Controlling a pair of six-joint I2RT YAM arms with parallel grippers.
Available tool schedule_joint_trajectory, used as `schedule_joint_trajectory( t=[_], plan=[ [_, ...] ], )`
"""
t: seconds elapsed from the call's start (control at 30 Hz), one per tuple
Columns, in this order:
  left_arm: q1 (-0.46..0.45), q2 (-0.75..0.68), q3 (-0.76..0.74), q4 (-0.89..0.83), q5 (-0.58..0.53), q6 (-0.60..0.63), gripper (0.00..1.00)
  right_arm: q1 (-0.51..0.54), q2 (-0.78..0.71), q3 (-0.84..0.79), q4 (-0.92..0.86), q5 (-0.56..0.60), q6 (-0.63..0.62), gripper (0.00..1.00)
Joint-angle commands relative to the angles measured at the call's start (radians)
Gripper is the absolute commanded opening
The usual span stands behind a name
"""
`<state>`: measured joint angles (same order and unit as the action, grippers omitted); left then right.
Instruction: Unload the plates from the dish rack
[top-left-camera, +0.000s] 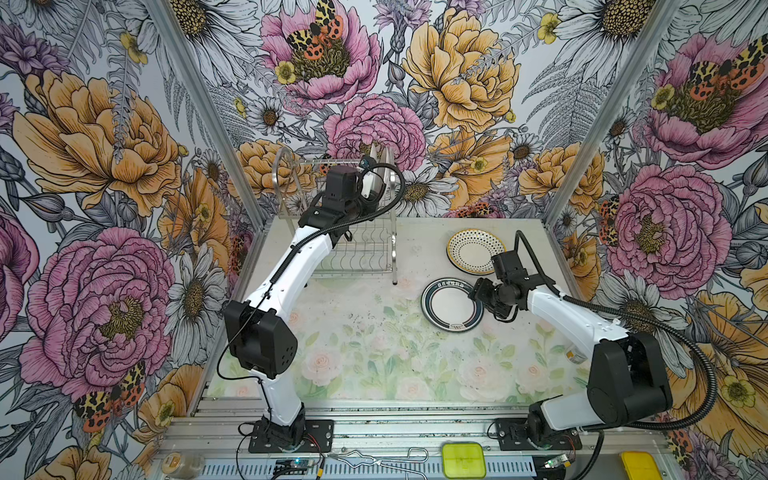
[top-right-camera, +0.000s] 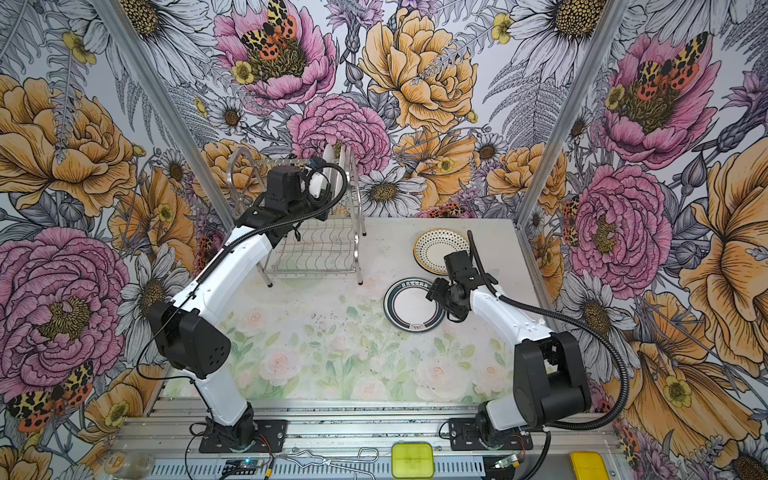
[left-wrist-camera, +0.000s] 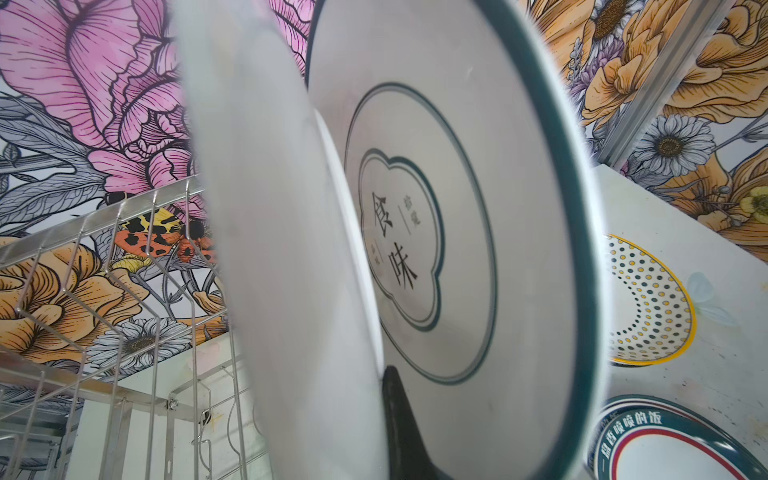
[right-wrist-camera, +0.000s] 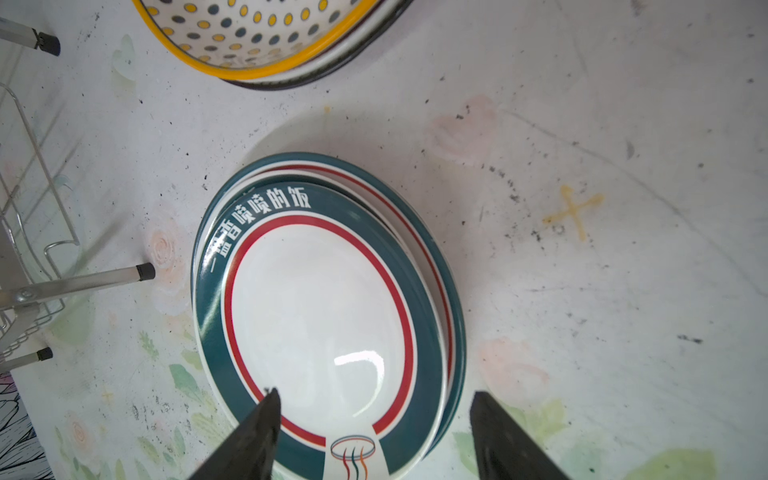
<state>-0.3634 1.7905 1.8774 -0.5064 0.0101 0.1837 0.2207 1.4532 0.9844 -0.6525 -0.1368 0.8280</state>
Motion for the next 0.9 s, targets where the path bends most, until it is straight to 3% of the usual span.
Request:
schedule_joint_trajectory(
  t=[0.0,0.4,0.67,0.87],
  plan=[
    [0.007,-0.092,0.009,0.036,0.018,0.001,0.00,-0.009,-0.025,-0.012,0.025,-0.010,-0.013,0.74],
    [0.013,-0.212,-0.063,0.063,0.057,0.000,0.00,-0.012,-0.027,-0.007,0.037,-0.023,-0.017,0.73],
    [-0.117,-0.372,-0.155,0.060,-0.167,0.115,0.00,-0.038,-0.067,0.066,0.037,-0.069,-0.048,0.73],
    [-0.313,-0.501,-0.209,0.027,-0.407,0.189,0.00,-0.053,-0.169,0.140,0.036,-0.113,-0.084,0.74]
  ],
)
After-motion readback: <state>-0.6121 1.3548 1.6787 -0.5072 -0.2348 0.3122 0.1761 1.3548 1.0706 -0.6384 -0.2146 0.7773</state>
